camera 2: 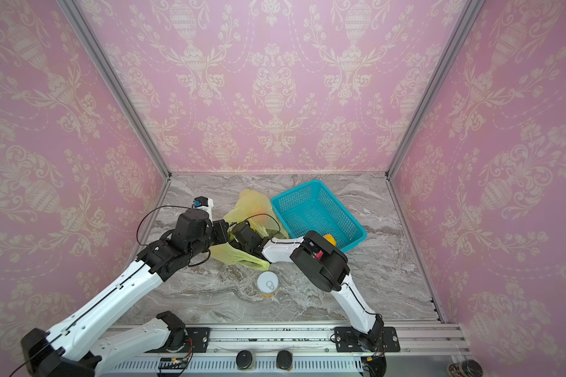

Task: Untie the knot of the plastic bag and take out the fruit
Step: 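Reach the right gripper into the bag and close on the green apple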

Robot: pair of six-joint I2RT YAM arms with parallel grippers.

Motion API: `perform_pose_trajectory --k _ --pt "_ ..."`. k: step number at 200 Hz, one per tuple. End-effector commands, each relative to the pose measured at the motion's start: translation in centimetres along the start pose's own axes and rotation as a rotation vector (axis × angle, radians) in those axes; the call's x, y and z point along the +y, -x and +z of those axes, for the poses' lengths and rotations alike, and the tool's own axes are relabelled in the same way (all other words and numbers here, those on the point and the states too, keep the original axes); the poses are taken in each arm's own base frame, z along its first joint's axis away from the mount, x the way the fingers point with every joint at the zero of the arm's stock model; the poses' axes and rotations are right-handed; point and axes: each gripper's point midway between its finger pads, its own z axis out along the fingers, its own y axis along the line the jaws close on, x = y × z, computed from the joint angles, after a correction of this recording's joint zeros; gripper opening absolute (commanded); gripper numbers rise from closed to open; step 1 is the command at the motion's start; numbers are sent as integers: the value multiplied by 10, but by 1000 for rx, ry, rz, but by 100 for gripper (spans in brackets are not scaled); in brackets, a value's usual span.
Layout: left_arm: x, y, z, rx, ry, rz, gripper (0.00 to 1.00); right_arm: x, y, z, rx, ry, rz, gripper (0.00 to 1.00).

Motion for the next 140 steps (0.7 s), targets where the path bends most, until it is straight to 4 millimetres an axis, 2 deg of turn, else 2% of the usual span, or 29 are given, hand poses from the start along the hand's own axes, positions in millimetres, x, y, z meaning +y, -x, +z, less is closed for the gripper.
perform_pose_trajectory --k 1,29,70,73,82,140 --pt "26 4 0 -64 111 39 0 -5 12 -12 -35 1 25 49" --pt "37 5 2 -76 179 68 0 -5 33 -38 -92 10 32 38" --pt "48 -2 15 -45 239 86 0 -5 61 -95 -202 45 45 27" --pt "48 -2 16 -43 243 86 0 -6 51 -97 -186 46 46 26" --pt "49 -3 17 -39 249 87 0 -4 49 -107 -193 61 52 23" --pt "52 -3 18 -37 260 81 0 13 56 -171 -295 182 89 20"
